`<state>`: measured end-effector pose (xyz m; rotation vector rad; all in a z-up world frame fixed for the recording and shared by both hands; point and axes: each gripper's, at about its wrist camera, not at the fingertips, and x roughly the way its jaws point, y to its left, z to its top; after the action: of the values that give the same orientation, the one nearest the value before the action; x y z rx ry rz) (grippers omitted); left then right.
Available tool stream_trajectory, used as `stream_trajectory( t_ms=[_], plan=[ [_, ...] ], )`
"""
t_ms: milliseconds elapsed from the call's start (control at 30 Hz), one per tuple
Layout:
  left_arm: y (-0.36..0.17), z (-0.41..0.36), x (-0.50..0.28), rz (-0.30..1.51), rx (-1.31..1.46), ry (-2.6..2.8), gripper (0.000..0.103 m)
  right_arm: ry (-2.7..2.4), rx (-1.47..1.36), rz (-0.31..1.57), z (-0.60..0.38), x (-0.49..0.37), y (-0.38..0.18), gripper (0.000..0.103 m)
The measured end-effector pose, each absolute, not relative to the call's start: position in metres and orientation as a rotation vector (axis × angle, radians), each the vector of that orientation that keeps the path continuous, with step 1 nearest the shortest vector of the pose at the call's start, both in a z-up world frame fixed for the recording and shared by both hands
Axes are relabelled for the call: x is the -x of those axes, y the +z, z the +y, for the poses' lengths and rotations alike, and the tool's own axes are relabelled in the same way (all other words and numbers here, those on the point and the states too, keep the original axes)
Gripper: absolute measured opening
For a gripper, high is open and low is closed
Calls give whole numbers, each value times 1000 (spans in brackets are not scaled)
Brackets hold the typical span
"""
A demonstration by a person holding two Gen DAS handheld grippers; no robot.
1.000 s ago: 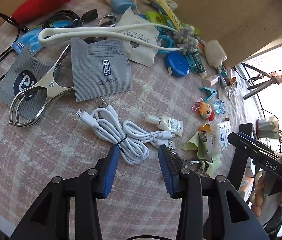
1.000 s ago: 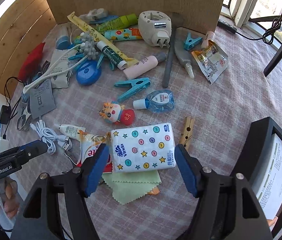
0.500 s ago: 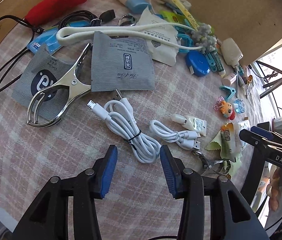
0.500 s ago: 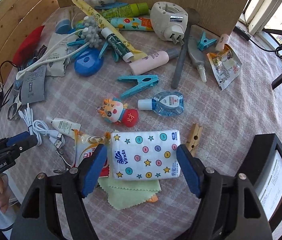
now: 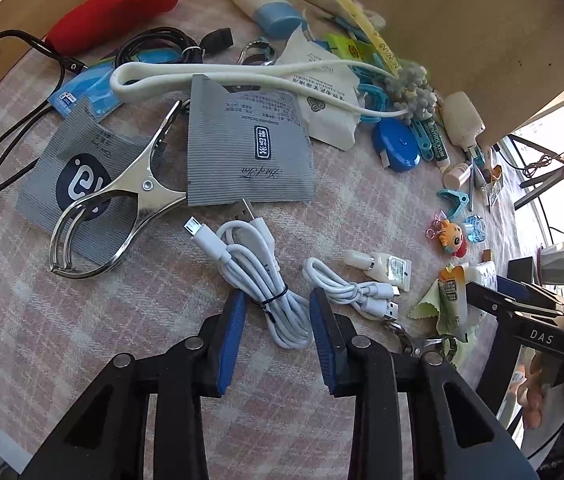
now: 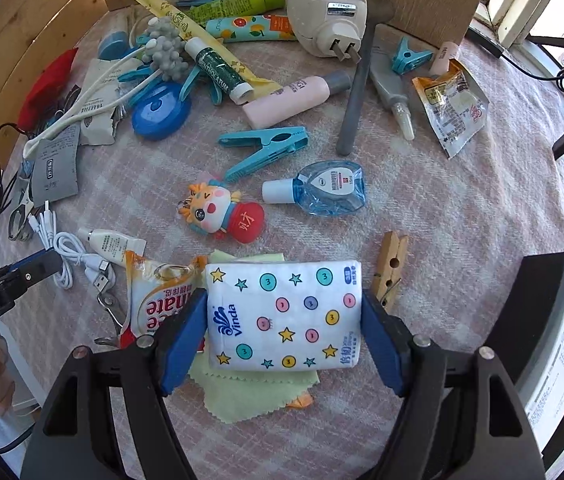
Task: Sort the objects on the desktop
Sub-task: 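Grasp the polka-dot tissue pack with the right gripper while the left gripper grasps a white USB cable, then carry the tissue pack and cable over the tray and open both grippers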
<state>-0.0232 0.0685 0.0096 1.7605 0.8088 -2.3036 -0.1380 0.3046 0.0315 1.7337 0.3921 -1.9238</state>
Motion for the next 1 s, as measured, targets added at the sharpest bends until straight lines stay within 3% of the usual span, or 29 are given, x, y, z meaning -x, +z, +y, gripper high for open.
stream_trajectory(
  t_ms=[133, 167, 667, 1000],
  plan=[
    [11, 67, 17, 806, -1750, -2316, 22, -1935, -1723, 318, 314, 135, 38, 72],
    [11, 67, 16, 797, -1752, -2318, 17, -1940, -1715, 307, 316, 132, 41, 72],
    [35, 65, -11, 788, -1731, -2393, 17, -2037, -1608, 131, 367, 102, 91, 72],
    [64, 146, 23, 665, -1831, -2566, 17, -2211, -1633, 76, 459, 98, 111, 72]
  ],
)
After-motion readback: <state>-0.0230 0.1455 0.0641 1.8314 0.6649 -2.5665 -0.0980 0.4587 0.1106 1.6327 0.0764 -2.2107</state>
